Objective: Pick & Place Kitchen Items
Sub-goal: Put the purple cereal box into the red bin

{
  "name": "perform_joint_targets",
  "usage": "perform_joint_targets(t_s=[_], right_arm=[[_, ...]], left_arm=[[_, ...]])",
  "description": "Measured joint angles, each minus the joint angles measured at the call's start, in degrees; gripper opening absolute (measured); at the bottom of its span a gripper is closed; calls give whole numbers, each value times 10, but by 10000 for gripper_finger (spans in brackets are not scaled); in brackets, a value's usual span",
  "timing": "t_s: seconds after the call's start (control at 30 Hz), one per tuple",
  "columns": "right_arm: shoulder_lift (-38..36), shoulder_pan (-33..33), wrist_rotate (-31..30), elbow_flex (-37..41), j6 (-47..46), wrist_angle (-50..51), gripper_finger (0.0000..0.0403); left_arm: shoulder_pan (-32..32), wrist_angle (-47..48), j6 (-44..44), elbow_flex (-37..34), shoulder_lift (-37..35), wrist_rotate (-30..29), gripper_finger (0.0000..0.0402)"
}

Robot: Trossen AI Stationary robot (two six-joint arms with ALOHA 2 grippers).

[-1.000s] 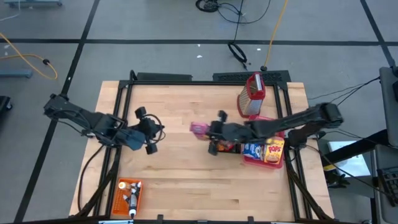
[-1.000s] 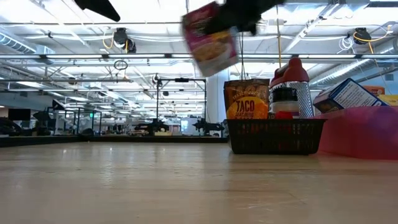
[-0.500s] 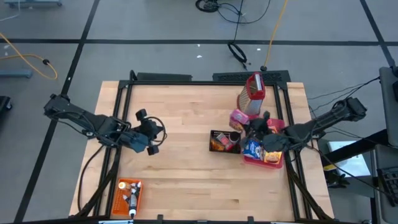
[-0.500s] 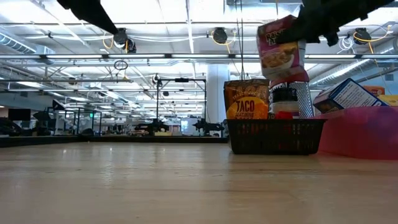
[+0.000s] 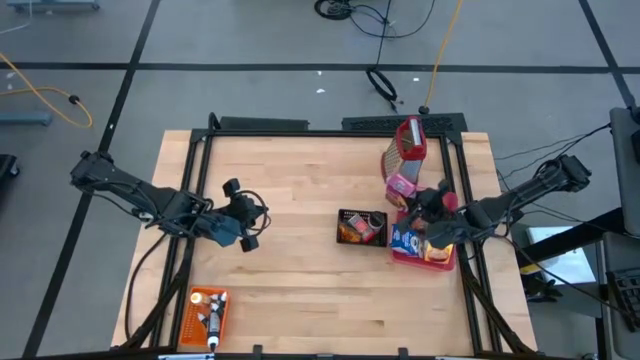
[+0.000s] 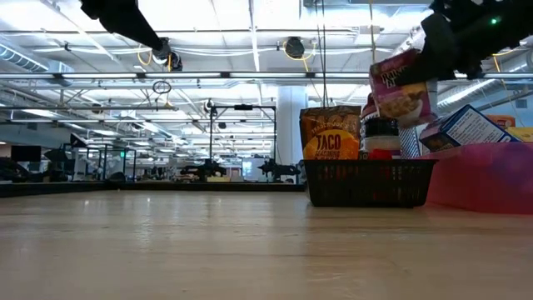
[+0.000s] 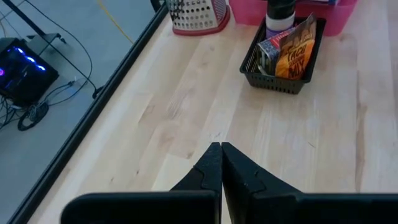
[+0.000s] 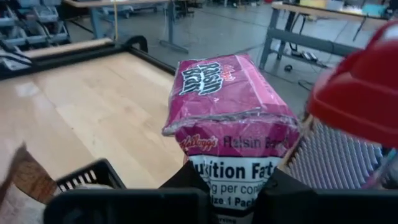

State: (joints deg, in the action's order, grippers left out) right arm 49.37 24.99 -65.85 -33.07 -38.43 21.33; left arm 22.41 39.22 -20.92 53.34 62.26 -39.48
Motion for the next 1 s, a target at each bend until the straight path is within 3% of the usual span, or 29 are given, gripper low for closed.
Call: perform_joint_targets(t_s=[0.37,1.0], right_arm=[[0,6,31,2,-81,101,22],[0,71,52,2,-354,360,21]], left_arm=[[0,-1,-1,0,0,0,3],[0,-1,-6,0,0,0,3]])
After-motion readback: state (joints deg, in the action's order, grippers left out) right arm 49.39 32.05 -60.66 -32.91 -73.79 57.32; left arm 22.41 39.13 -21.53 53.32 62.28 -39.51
